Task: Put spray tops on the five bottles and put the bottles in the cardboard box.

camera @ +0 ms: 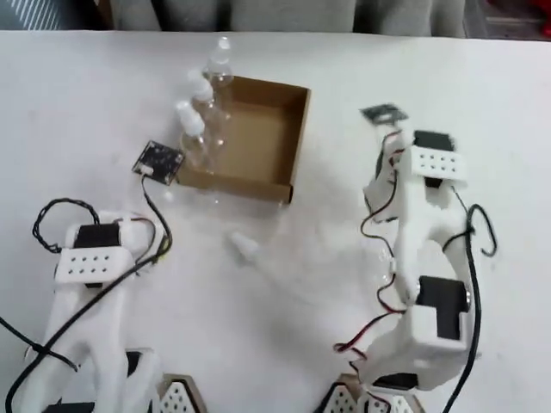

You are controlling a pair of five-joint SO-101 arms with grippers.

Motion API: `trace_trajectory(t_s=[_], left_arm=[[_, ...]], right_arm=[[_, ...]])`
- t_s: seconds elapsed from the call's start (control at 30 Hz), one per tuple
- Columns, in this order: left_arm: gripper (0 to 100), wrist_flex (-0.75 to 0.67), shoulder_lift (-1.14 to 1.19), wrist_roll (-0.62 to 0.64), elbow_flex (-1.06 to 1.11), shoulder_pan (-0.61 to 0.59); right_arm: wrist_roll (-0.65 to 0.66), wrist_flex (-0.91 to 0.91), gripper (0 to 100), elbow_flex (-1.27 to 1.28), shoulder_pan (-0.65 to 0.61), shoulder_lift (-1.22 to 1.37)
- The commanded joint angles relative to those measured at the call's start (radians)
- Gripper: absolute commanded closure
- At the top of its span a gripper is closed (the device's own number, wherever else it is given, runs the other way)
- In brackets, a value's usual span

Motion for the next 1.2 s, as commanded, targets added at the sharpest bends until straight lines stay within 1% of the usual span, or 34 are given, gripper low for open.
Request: trace_trajectory(t_s=[0.0,0.1,0.17,0.3,0.43,0.53,0.63,0.73,0.83,1.0,1.17], left_arm=[[98,-0.021,-0.03,0.011,-0.008,-0.005],[98,-0.021,-0.03,0.011,-0.008,-0.005],[98,-0.034,-0.03,0.011,-0.006,-0.005],[98,-0.048,-0.028,0.011,-0.005,-0.005],[98,-0.048,-0.028,0.011,-0.005,-0.005],[98,-0.048,-0.028,0.011,-0.005,-0.005],[98,-0.048,-0.028,0.011,-0.005,-0.005],[98,-0.048,-0.028,0.011,-0.005,-0.005],[98,-0.048,-0.028,0.011,-0.005,-0.005],[98,-0.048,-0.028,0.011,-0.005,-0.005],[98,-0.051,-0.03,0.009,0.006,-0.004]], right_arm=[[0.006,0.081,98.3,-0.123,0.012,-0.107],[0.011,0.176,97.7,-0.138,0.012,-0.145],[0.051,0.275,93.7,-0.13,0.004,-0.176],[0.087,0.263,83.7,0.071,0.013,-0.318],[0.098,0.194,76.3,0.325,-0.027,-0.515],[0.114,0.128,72.8,0.474,-0.028,-0.644],[0.117,0.076,70.4,0.594,-0.021,-0.72],[0.118,0.012,69.9,0.694,-0.03,-0.731],[0.118,-0.091,69.8,0.755,-0.022,-0.73],[0.118,-0.2,69.8,0.85,-0.021,-0.725],[0.15,-0.289,69.8,0.868,-0.007,-0.602]])
